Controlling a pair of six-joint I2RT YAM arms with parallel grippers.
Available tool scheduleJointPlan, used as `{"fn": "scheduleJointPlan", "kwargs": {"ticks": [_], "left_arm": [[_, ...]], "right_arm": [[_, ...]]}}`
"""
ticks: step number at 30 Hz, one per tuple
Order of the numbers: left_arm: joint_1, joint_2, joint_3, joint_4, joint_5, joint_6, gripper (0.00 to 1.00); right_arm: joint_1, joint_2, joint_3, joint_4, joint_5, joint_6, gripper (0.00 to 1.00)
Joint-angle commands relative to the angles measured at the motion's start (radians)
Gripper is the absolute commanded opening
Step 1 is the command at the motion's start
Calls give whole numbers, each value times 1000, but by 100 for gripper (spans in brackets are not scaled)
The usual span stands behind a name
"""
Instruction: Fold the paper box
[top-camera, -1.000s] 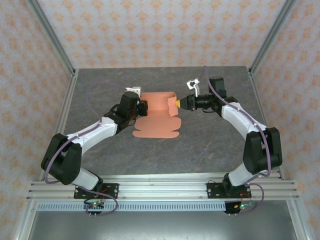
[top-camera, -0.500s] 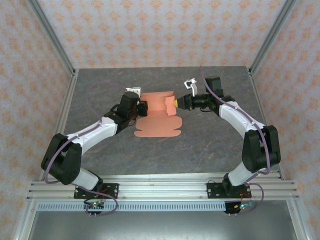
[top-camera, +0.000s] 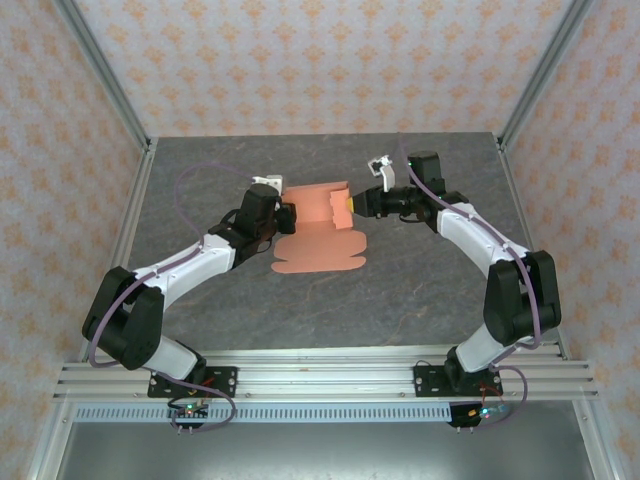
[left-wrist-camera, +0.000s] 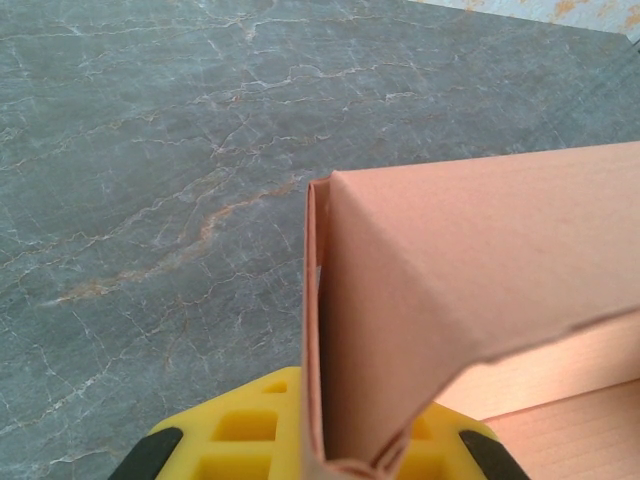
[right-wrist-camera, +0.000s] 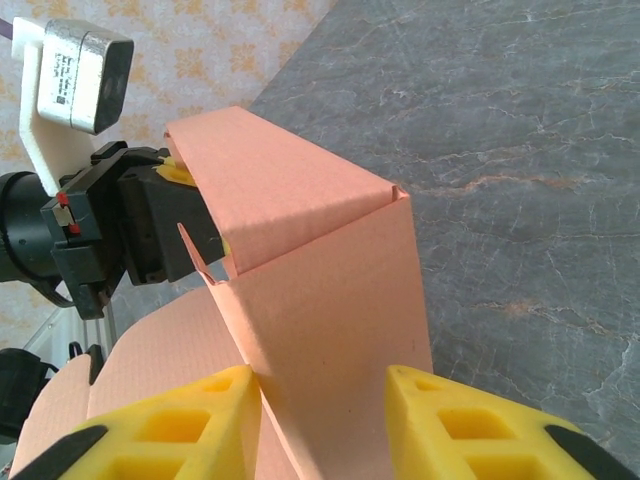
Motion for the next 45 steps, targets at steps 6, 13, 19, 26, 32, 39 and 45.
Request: {"fn": "scheduleJointPlan", "kwargs": {"ticks": [6,13,19,26,32,39,45], "left_arm": [[-29,-38,38,29,78,3,0],[-31,-43,34,27,74,4,0],[-33,-42,34,27,74,7,0],[-35,-46,34,25,72,6,0],[-36,-47,33,25,71,6,0],[-39,-43,31,27,71,6,0],[-41,-40,34,21,68,11,0]], "right_arm": [[10,43,14,36,36,-5,40],[28,43,16,30,70,-13,39],[45,29,17,25,124,-15,38],[70,34,28,1,175,-35,37],[87,45,44,-14,261,-21,36],[149,44,57,-12,431,10,28],[203,43,83,-6,588,66,18]]}}
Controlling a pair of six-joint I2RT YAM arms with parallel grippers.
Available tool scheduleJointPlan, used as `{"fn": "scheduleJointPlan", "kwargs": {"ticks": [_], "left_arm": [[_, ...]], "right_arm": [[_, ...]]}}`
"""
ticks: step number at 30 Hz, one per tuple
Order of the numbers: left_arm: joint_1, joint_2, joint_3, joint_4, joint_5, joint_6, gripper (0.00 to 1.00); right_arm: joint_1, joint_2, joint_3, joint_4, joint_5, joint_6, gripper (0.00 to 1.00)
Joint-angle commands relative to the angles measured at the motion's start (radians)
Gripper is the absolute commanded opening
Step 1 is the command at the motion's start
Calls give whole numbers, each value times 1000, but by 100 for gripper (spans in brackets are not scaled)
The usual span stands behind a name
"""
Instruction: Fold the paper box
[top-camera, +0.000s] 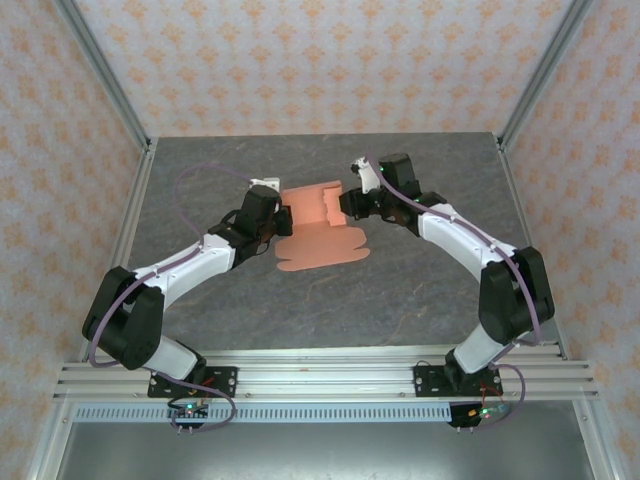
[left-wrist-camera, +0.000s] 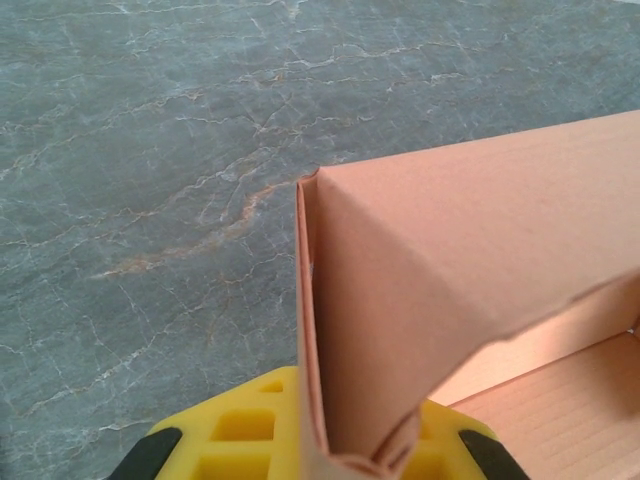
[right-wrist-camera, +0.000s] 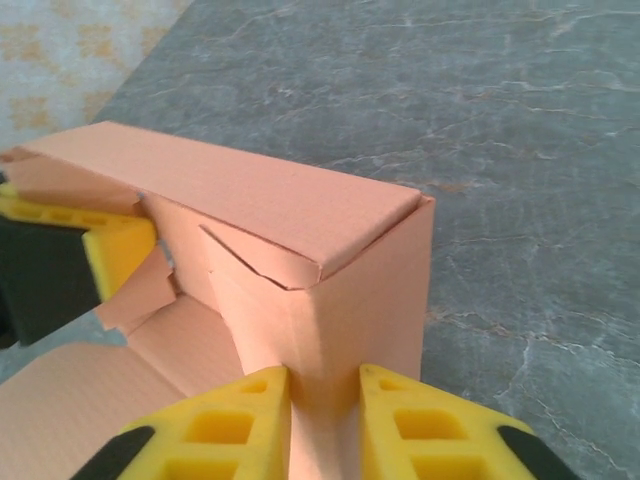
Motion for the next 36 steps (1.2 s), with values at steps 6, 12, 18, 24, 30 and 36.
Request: {"fn": "scheduleJointPlan", "kwargs": {"ticks": [6,12,18,24,30,36], "left_arm": [[-44,-37,31,73,121,12,0],[-48,-34,35,73,119,14,0],[-54,-34,34,71,117,14,0],[-60,-35,42,68,110,14,0],[-63,-33,46,60,101,13,0],[-64,-32,51,49,80,7,0]], "right_arm": [[58,1,33,38,287,106,13],[115,-12,23,51,506,148,13],[163,8,43,18,695,185,11],[224,46,80,-32,872,155,10],[277,91,129,-98,1052,134,9],[282,104,145,-133,1137,158,8]]}}
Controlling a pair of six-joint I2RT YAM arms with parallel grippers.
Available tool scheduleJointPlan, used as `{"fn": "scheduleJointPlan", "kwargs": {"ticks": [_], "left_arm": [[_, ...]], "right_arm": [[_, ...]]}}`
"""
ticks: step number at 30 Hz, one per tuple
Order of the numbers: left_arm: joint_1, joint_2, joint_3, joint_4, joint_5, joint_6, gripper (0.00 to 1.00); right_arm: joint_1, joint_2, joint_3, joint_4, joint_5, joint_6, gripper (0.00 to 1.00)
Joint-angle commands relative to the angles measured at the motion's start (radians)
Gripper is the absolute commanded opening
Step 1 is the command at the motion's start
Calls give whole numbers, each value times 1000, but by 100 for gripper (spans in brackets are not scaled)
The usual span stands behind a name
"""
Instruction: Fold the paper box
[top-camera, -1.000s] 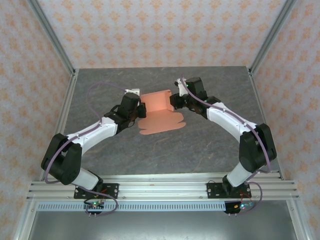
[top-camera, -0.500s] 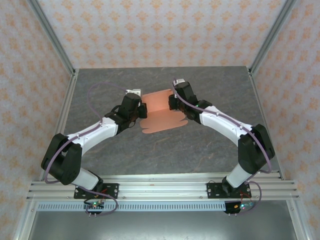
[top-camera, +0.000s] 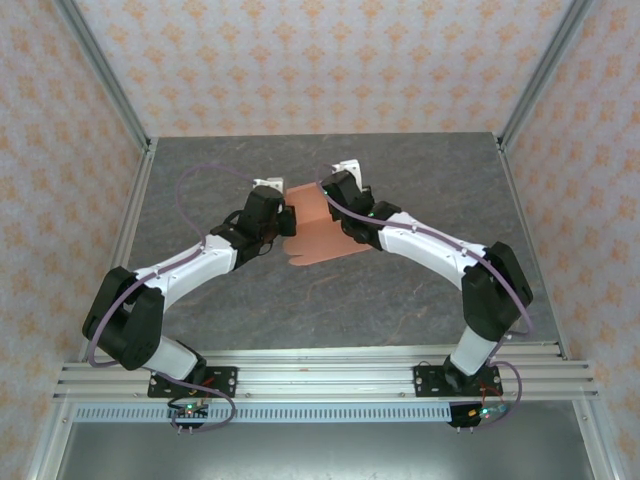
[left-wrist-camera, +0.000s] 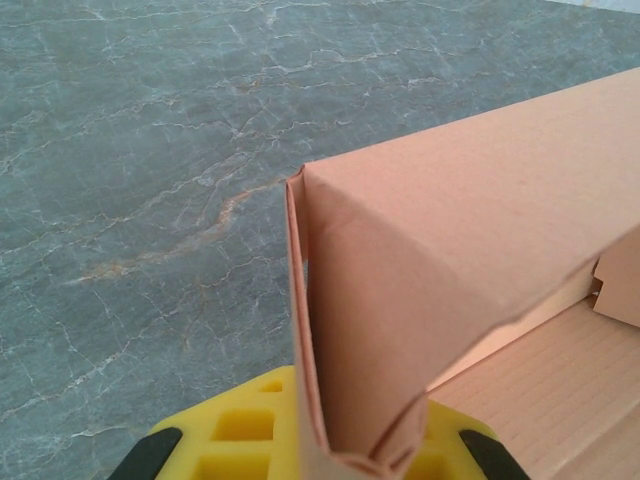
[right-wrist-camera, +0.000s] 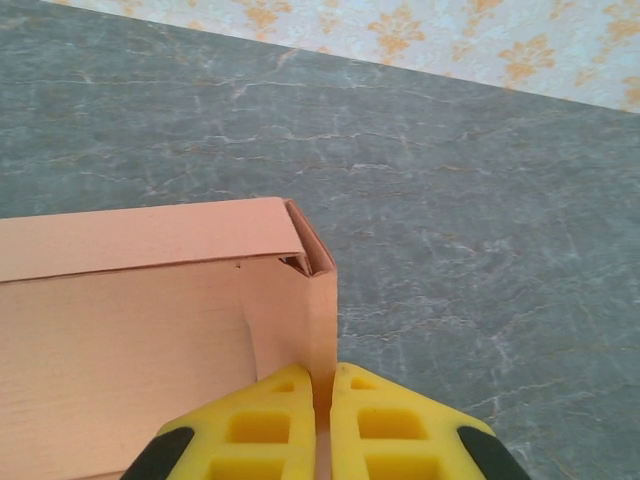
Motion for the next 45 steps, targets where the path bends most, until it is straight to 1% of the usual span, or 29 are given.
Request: {"fn": "scheduleJointPlan", "kwargs": {"ticks": [1,5,10,12,15,17,19,22,25,28,31,37,39,41,45], "left_arm": [[-39,-31,47,37,74,14,0],[-40,-25,52,23,51,6,0],[-40,-14,59,24,51,-3,0],[-40,-11,61,23,56,-3,0],[-39,-14,62,18,54,1,0],[-40,-18,59,18,53,5,0],[-39,-21,56,23,56,5,0],[-39,-28,55,19,56,8,0],[-39,-35,52,20,53,11,0],[-39,-37,53,21,54,11,0],[-39,-40,53,20,57,11,0],[-39,-52,49,15,59,10,0],[-40,-54,47,15,58,10,0],[-40,-51,48,15,58,9,0],[-40,-46,51,14,58,7,0]], "right_arm": [[-12,23,34,-34,150,9,8],[-12,29,56,-75,198,-2,8],[-12,53,89,-122,221,1,8],[-12,55,88,-121,209,-5,9],[-19,35,66,-84,107,-16,13],[-34,21,51,-60,-19,-22,17],[-53,8,33,-34,-120,-20,19],[-89,-12,7,-1,-245,0,22],[-120,-30,-15,23,-324,10,22],[-133,-35,-21,31,-352,2,22],[-133,-28,-11,14,-319,4,18],[-121,3,37,-74,-130,17,13],[-103,15,52,-96,-45,12,12],[-88,26,64,-109,15,13,12],[-79,39,79,-120,47,26,12]]}}
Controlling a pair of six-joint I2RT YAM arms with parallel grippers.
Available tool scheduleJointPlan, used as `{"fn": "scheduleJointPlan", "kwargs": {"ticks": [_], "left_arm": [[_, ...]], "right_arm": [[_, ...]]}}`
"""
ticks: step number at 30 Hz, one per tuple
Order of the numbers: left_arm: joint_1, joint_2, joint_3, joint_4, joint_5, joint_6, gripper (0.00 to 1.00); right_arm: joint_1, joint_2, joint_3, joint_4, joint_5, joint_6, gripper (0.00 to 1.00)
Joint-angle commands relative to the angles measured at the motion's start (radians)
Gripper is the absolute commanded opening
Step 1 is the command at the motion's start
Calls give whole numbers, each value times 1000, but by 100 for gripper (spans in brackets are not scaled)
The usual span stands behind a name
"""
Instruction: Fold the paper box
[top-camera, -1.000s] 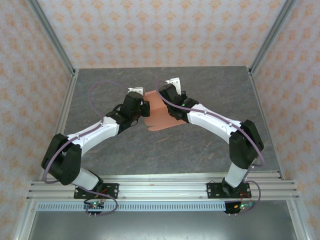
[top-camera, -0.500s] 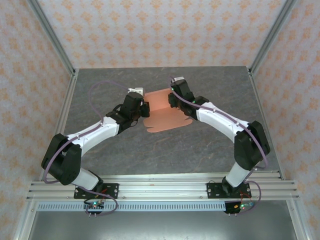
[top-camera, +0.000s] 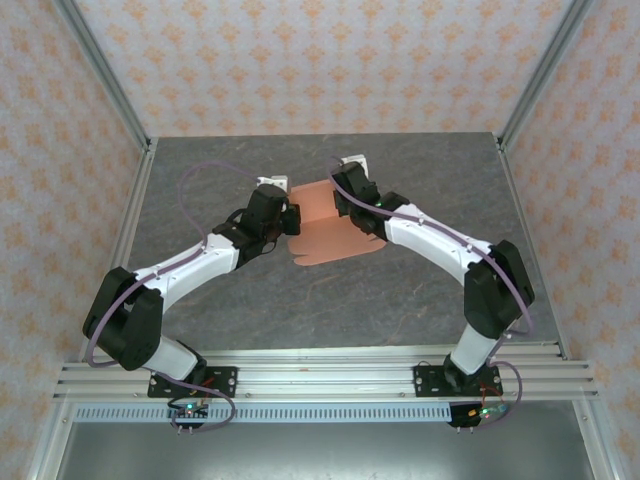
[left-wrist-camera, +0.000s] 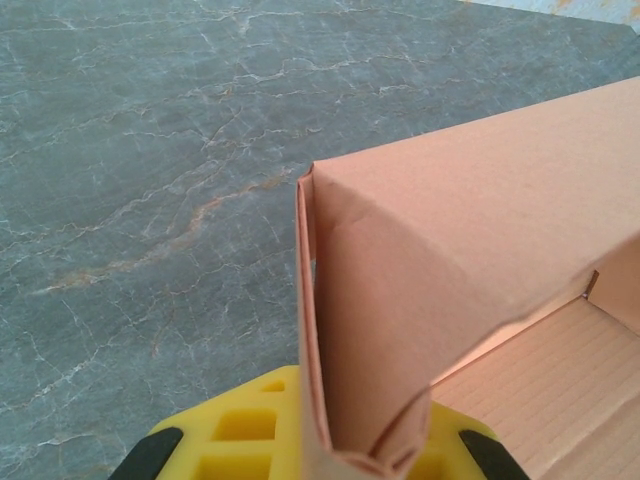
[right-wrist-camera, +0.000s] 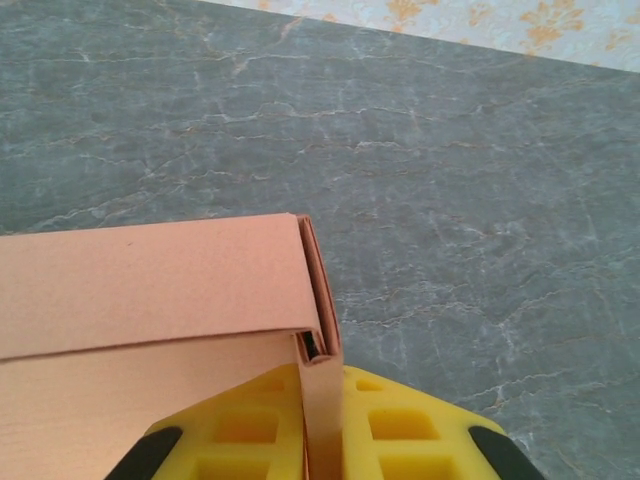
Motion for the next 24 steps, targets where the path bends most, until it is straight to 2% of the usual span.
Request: {"fn": "scheduleJointPlan", "kwargs": {"ticks": [1,10,17,24], "left_arm": [[-19,-46,23,30,53,22,0],[-18,-25,35,11,24,19,0],[-20,-4,54,-17,-9,24,0],[-19,22,73,-29,-28,37,0]], "right_arm": [[-17,32,32,-37,152,20,13],[-29,-15,3,-9,-20,-3,27],[-41,-112,-56,-19,-214,-9,54],[-43,-217,-83,-63,-388,-47,72]]}}
